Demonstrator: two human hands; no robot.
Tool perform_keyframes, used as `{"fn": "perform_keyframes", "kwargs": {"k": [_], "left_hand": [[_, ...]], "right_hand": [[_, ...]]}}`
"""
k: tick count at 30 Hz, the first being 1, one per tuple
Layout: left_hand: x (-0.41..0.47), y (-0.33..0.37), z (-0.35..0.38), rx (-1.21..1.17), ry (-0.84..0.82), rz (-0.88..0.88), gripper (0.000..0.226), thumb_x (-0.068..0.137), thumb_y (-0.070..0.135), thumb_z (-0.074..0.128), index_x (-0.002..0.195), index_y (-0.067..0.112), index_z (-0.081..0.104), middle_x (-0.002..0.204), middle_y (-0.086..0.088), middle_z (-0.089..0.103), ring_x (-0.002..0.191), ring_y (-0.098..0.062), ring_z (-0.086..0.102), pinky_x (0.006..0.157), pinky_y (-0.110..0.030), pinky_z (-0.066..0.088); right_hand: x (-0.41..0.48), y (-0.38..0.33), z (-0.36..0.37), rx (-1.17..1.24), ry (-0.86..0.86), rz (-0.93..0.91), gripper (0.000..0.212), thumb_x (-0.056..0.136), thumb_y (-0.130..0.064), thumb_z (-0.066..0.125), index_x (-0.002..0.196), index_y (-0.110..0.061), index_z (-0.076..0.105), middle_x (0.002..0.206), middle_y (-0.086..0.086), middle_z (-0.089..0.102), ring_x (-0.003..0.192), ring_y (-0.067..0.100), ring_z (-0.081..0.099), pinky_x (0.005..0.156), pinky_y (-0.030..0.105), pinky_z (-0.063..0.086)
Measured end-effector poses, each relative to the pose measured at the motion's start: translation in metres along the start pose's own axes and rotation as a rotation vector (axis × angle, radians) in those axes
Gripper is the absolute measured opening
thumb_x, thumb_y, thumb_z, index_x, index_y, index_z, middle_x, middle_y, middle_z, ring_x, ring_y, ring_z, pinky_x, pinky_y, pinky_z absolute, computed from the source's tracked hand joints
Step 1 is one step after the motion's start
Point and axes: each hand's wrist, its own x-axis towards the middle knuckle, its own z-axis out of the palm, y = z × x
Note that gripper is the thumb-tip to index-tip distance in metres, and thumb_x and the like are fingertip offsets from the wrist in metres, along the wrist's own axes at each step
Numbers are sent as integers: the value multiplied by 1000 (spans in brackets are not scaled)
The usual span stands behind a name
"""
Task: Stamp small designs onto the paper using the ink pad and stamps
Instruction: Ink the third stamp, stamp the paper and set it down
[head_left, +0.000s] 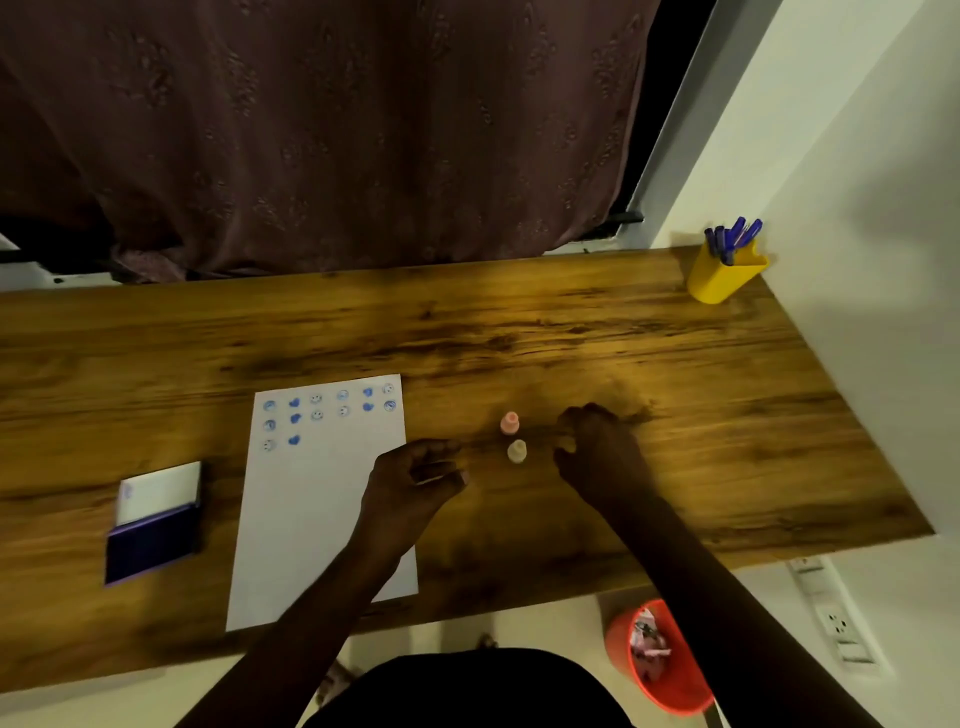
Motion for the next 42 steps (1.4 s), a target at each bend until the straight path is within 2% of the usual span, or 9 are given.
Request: {"fn": "perform_keyframes", "kwargs": {"k": [6,12,18,24,28,31,36,39,42], "left_hand": [[-4,2,8,8,-13,6,31,81,18,85,107,33,74,108,21,72,101,2,67,105,-43,53],[-9,0,8,27,-17,13,24,84,20,82,105,32,77,106,18,76,102,-2,69,106,-49,52],[-18,7,0,-73,-52,36,22,85,25,82,98,42,78,106,10,80,103,-16,75,100,-53,56],[-29,9,-25,-251,-125,84,31,85,25,81,115,31,78,112,0,80,100,-27,78,93,-52,61],[-35,0,-56,-310,-78,100,34,87,13,78,107,40,79,110,0,80,100,-25,78,84,-40,64],[-39,-12,-82,-328,-31,105,29,87,10,78,111,28,79,107,-3,81,98,-26,78,76,-31,64],[-46,-33,-124,-387,66,83,30,89,7,76,108,31,78,102,-7,81,91,-30,79,77,-38,65],[-49,-44,-153,-439,170,42,32,89,8,76,118,21,73,104,-8,80,94,-28,79,76,-38,66],[-52,-55,-189,-434,275,5,15,88,11,77,102,15,79,96,-9,82,90,-29,80,79,-38,66]], "right_hand": [[-10,34,-6,-134,16,135,33,90,-36,65,112,-12,64,111,14,65,107,33,62,86,39,53],[-15,35,-1,-24,56,155,19,91,-29,65,97,-12,71,98,13,73,95,33,70,78,38,55],[-24,-15,-22,433,85,150,21,84,-42,78,79,-22,80,71,-5,76,63,5,68,58,18,48],[-37,-92,-12,983,-249,314,16,85,-31,78,90,-17,81,81,7,80,70,17,72,63,29,53],[-40,-128,4,988,-351,279,17,87,-40,74,91,-24,78,84,2,80,77,17,75,71,31,57],[-41,-151,10,970,-422,190,23,88,-39,74,94,-18,79,85,7,79,73,14,71,70,26,55],[-40,-190,17,938,-420,-14,24,85,-13,79,109,-16,78,104,0,79,95,9,74,77,20,59],[-36,-218,26,809,-345,-75,27,83,-16,81,110,-16,78,107,-5,78,98,7,73,87,21,59],[-32,-246,42,660,-292,-108,29,81,-23,84,108,-16,76,106,-6,76,98,6,70,86,19,57]]}}
